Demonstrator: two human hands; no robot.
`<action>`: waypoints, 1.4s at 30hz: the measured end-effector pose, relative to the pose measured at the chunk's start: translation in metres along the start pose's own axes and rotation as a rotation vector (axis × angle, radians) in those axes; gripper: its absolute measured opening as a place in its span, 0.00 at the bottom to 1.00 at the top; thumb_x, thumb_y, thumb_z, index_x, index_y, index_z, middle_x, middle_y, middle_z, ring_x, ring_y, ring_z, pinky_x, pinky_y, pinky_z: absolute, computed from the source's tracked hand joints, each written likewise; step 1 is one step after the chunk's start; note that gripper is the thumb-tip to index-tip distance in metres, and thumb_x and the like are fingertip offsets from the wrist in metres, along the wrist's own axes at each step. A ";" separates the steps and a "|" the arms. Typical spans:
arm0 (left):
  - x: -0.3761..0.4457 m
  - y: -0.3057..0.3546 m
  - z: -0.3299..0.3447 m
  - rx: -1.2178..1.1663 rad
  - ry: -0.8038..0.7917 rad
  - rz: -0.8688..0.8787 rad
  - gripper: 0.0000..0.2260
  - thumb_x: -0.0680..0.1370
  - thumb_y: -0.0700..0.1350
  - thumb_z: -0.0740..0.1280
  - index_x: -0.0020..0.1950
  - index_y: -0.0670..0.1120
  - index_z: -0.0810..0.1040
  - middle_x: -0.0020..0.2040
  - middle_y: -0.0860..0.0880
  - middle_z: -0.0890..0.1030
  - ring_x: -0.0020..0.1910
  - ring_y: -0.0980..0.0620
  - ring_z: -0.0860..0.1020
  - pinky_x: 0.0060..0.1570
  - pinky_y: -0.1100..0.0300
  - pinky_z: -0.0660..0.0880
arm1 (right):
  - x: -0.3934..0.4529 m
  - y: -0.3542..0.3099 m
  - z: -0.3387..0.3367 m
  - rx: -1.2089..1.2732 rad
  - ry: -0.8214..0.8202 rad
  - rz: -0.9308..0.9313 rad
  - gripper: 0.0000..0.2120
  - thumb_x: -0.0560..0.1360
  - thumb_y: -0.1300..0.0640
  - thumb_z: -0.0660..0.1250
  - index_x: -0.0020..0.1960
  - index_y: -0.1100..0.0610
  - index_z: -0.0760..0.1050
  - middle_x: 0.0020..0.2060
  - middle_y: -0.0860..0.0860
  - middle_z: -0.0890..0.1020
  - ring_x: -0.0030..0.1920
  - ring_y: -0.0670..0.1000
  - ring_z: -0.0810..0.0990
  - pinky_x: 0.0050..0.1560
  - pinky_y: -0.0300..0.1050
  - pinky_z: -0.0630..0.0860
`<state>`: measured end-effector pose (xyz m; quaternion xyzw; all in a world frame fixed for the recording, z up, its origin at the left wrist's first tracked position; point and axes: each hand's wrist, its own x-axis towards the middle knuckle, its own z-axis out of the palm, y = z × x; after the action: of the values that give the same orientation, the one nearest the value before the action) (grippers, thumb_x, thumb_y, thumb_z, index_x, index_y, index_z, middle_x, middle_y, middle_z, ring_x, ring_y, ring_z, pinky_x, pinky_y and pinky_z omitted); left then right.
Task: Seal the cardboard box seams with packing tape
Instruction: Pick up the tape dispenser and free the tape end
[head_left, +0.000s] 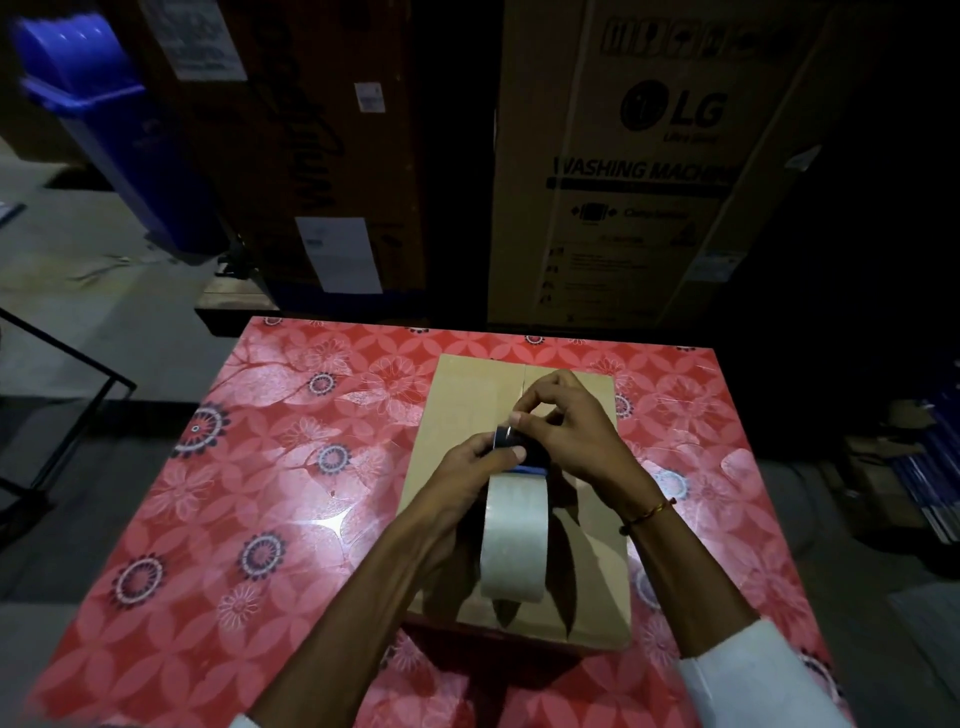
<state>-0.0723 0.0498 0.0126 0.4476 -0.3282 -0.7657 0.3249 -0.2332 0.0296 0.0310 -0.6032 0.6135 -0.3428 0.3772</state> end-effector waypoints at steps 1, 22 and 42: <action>0.000 0.001 -0.001 -0.011 -0.009 -0.008 0.13 0.79 0.40 0.68 0.64 0.41 0.79 0.57 0.35 0.84 0.48 0.41 0.83 0.47 0.52 0.78 | 0.002 0.000 0.000 -0.005 -0.001 0.000 0.06 0.78 0.56 0.72 0.42 0.50 0.79 0.50 0.48 0.74 0.48 0.53 0.79 0.51 0.54 0.81; 0.020 0.035 -0.012 0.287 0.034 0.113 0.19 0.77 0.51 0.73 0.65 0.47 0.74 0.62 0.41 0.80 0.57 0.47 0.82 0.60 0.48 0.79 | 0.023 0.016 -0.010 0.115 -0.091 -0.043 0.05 0.81 0.58 0.69 0.50 0.59 0.80 0.51 0.55 0.81 0.46 0.50 0.79 0.48 0.47 0.78; 0.054 0.016 -0.013 0.358 0.223 0.266 0.05 0.82 0.38 0.64 0.46 0.42 0.77 0.43 0.42 0.82 0.36 0.60 0.81 0.36 0.67 0.75 | 0.016 0.044 -0.022 0.662 -0.245 0.264 0.25 0.67 0.50 0.80 0.60 0.58 0.79 0.58 0.64 0.79 0.48 0.60 0.79 0.44 0.48 0.80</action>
<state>-0.0780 -0.0052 -0.0056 0.5327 -0.4767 -0.5918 0.3726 -0.2735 0.0143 0.0025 -0.4008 0.4923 -0.3961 0.6634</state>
